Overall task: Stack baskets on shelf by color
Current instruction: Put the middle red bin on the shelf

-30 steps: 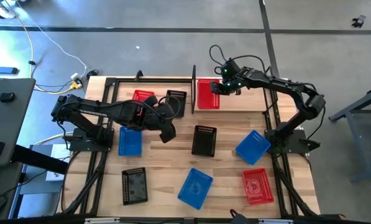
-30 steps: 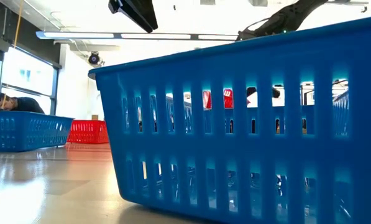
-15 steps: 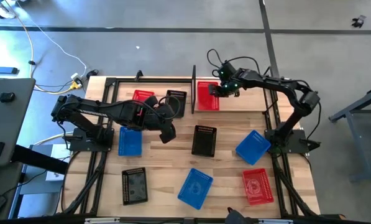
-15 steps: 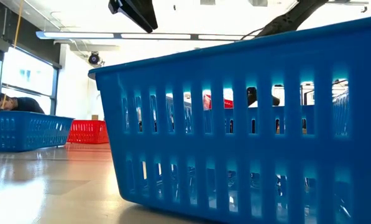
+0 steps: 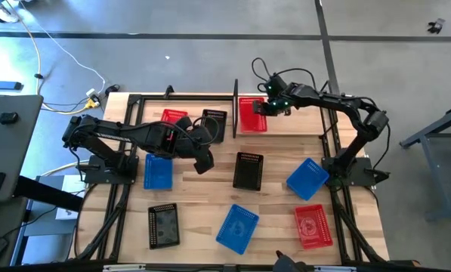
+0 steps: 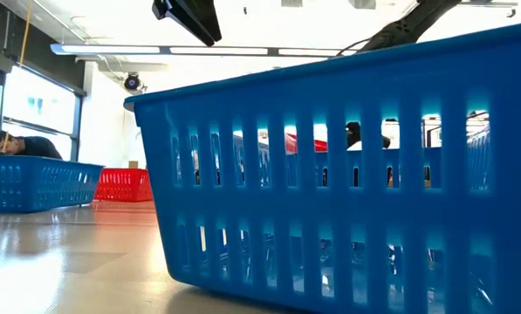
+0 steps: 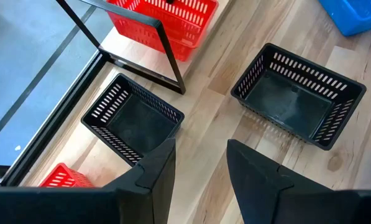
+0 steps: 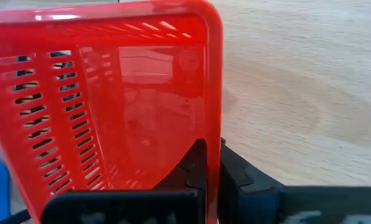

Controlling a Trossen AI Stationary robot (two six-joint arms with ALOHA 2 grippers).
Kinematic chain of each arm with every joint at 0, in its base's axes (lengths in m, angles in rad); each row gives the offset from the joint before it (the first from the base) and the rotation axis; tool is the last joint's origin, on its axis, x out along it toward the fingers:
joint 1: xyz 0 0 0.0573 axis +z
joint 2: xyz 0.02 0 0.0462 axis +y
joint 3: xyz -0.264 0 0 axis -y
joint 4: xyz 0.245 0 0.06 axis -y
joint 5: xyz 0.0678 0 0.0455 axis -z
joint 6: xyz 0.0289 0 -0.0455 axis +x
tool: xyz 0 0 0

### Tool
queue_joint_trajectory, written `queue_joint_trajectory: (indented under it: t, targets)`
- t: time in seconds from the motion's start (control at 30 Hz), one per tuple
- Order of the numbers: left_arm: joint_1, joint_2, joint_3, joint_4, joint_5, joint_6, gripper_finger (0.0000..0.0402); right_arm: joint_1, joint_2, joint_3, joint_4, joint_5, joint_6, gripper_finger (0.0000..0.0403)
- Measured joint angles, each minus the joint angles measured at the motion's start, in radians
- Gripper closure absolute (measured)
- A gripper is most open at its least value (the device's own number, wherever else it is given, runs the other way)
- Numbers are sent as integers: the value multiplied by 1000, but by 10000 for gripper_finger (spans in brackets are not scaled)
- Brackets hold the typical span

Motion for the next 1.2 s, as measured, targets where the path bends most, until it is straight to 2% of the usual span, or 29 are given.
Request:
queue_joint_trajectory:
  t: [0.53,0.87,1.2]
  targets:
    - [0,0,0,0,-2,0,268,1,0,0,1,27,37,402]
    - [0,0,0,19,-2,0,268,1,0,0,21,30,115,402]
    - [0,0,0,31,-1,9,268,1,0,0,21,27,95,402]
